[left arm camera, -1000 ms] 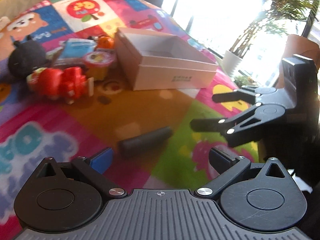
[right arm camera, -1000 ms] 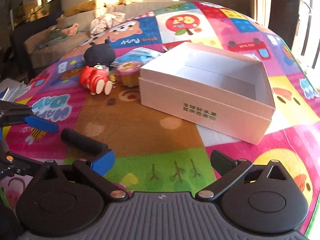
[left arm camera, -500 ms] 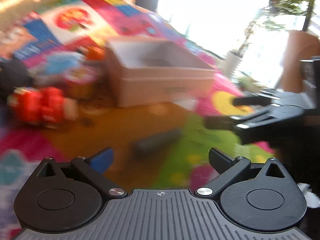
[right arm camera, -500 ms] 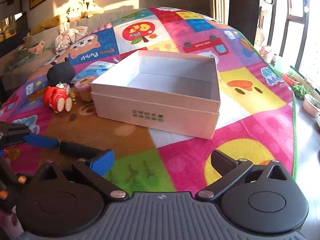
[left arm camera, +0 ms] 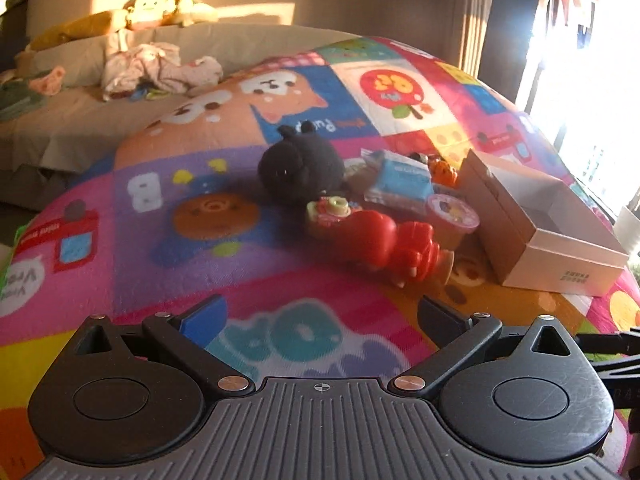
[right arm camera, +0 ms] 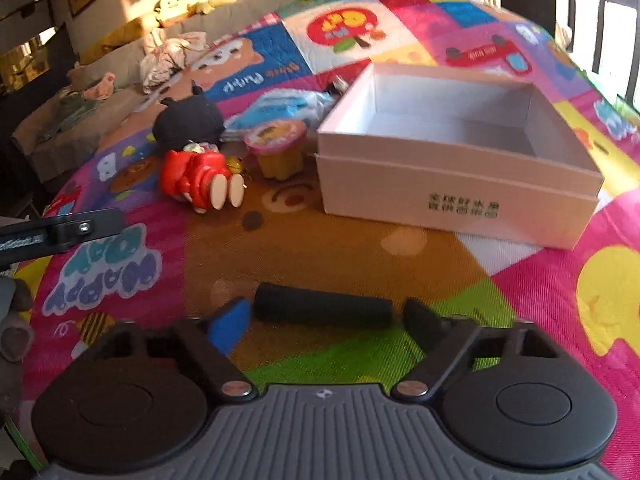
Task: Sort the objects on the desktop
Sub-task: 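Grasp the black foam cylinder with the right tool while the left tool grasps the pink jelly cup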
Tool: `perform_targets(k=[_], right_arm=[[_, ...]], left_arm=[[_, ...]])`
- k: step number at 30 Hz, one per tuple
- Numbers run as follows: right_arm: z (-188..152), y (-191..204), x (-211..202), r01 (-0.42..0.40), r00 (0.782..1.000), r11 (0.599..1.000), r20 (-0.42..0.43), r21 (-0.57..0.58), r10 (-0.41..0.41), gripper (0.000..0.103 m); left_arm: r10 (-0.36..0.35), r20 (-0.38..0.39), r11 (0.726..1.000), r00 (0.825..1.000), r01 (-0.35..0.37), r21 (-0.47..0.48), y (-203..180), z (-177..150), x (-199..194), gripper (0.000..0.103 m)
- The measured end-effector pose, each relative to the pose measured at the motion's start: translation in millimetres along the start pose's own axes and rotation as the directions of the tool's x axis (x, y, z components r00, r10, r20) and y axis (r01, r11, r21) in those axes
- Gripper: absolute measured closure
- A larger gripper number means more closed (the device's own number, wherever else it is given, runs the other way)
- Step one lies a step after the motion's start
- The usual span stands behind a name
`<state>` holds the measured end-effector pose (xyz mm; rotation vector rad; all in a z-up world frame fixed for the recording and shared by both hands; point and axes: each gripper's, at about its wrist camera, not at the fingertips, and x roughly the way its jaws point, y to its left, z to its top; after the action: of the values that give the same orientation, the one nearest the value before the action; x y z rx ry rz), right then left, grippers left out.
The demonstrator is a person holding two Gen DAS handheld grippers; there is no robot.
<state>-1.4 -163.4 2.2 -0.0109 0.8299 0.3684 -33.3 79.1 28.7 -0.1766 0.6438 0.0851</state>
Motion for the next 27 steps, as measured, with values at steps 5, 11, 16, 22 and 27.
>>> perform_targets(k=[5, 11, 16, 22, 27], right_arm=[[-1.6, 0.4, -1.1, 0.0, 1.0, 0.999, 0.011, -0.034, 0.001, 0.028], [0.7, -17.2, -20.0, 0.058, 0.995, 0.994, 0.088, -0.093, -0.05, 0.028], [-2.7, -43.7, -31.7, 0.09, 0.993, 0.993, 0.086, -0.072, -0.084, 0.028], [-18.1, -59.6, -39.0, 0.088, 0.995, 0.994, 0.058, -0.072, -0.083, 0.028], [-23.1, -58.3, -44.3, 0.065, 0.996, 0.994, 0.064, -0.091, -0.059, 0.028]], left_arm=[[-0.051, -0.024, 0.998, 0.998, 0.052, 0.025, -18.1, -4.9, 6.9, 0.0], [-0.142, 0.072, 0.965, 0.987, 0.122, 0.23, -71.5, 15.7, 15.1, 0.0], [-0.084, 0.07, 0.925, 0.994, 0.051, 0.376, -115.0, 37.7, 65.1, 0.0], [-0.014, -0.009, 0.921, 1.0, 0.016, 0.39, -131.9, 46.9, 109.7, 0.018], [-0.025, -0.02, 0.921, 0.999, 0.031, 0.388, -126.5, 48.4, 113.8, 0.042]])
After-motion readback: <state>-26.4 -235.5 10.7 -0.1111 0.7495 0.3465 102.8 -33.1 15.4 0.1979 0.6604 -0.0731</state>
